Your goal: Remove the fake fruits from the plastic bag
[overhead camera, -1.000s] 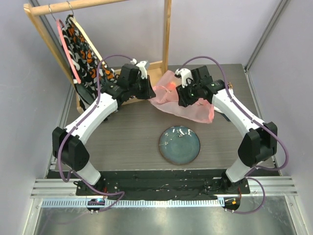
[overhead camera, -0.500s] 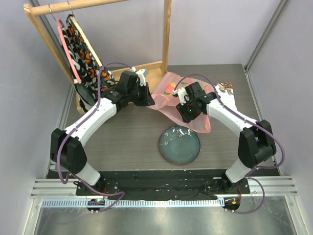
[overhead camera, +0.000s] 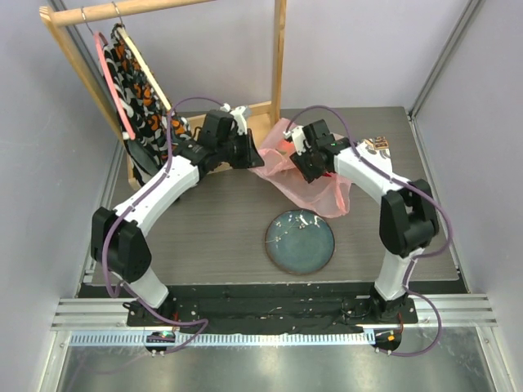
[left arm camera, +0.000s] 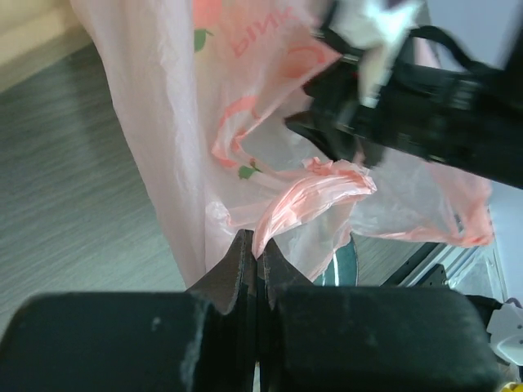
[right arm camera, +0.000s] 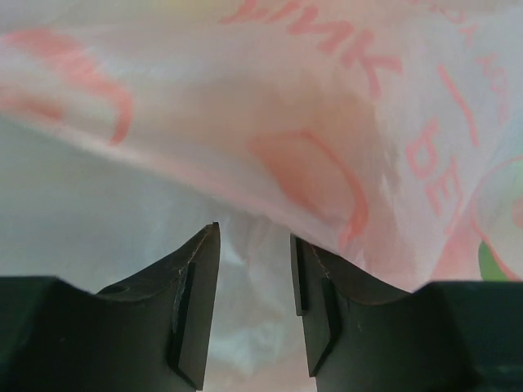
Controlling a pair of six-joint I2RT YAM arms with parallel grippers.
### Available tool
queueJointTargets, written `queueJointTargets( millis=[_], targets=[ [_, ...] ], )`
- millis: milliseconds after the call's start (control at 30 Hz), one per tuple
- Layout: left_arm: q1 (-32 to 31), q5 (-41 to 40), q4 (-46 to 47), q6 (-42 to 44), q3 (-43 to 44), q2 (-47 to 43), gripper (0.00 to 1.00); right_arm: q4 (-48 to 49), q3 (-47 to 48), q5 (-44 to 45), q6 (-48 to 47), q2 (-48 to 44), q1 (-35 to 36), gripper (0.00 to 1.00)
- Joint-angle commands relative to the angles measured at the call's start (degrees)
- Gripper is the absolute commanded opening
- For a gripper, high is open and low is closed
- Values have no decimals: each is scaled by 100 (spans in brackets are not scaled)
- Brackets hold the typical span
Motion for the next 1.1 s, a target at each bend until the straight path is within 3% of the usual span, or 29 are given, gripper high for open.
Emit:
queueJointTargets(
  millis=[0, 100, 200, 233, 333, 500, 800, 900, 967, 1000, 1067],
  targets=[
    [21, 89, 319, 42, 399, 64, 0, 573, 869, 893, 59, 476, -198, 47],
    [21, 89, 328, 51, 487, 108, 0, 697, 1616, 1124, 226, 837, -357, 51],
    [21, 133, 345, 69, 496, 126, 0, 601, 2109, 932, 288, 1057, -375, 68],
    [21, 151, 354, 78, 479, 117, 0, 470, 2162, 627, 366, 1092, -357, 79],
    [12, 195, 372, 86, 426, 99, 0, 215, 2163, 46, 498, 1198, -331, 92],
    [12, 344, 433, 34, 364, 99, 0, 21, 1847, -466, 587, 1268, -269, 94],
    [21, 362, 468, 34, 382, 126, 0, 90, 1898, -194, 596, 1742, -234, 96],
    [12, 353, 451, 51, 373, 143, 0, 108, 2013, -132, 561, 1918, -217, 91],
    [12, 336, 460, 43, 382, 152, 0, 108, 2057, -132, 464, 1919, -217, 77],
    [21, 327, 460, 51, 391, 169, 0, 65, 2144, -132, 438, 1875, -225, 63],
    [12, 265, 460, 69, 399, 178, 0, 21, 2163, -202, 394, 1533, -225, 51]
  ],
)
